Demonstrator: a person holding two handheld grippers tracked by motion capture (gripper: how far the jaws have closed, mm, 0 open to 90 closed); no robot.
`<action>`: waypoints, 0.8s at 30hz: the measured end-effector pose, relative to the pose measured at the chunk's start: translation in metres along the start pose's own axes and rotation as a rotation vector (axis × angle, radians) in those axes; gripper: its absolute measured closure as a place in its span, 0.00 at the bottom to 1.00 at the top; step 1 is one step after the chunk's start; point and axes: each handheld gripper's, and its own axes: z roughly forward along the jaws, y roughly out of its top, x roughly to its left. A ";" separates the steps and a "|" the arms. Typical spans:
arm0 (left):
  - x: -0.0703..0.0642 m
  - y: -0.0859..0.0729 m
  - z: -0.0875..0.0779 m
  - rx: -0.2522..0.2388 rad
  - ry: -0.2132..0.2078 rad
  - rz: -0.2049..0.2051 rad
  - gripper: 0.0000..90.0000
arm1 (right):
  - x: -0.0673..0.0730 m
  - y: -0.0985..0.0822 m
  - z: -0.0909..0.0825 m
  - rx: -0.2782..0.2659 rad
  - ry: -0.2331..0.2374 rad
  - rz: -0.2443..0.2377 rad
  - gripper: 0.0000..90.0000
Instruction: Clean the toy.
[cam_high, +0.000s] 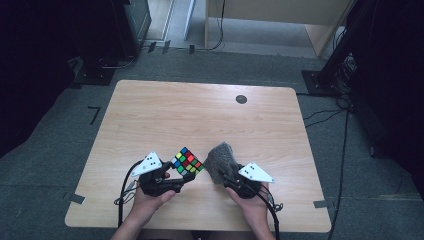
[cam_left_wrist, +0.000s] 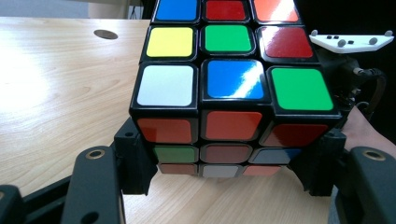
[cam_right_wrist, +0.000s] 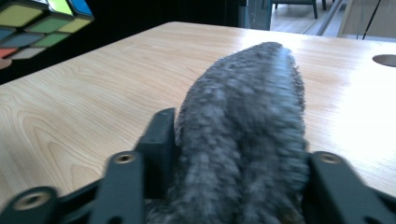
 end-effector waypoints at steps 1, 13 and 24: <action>0.001 0.001 0.000 0.002 0.001 -0.004 0.38 | -0.001 0.001 -0.002 -0.005 -0.002 -0.005 0.47; 0.005 0.010 0.009 0.001 -0.007 -0.027 0.38 | 0.005 0.019 -0.031 -0.121 -0.087 -0.109 0.23; -0.015 0.011 0.034 0.062 -0.058 -0.041 0.38 | 0.042 0.001 -0.017 -0.141 0.042 -0.206 0.21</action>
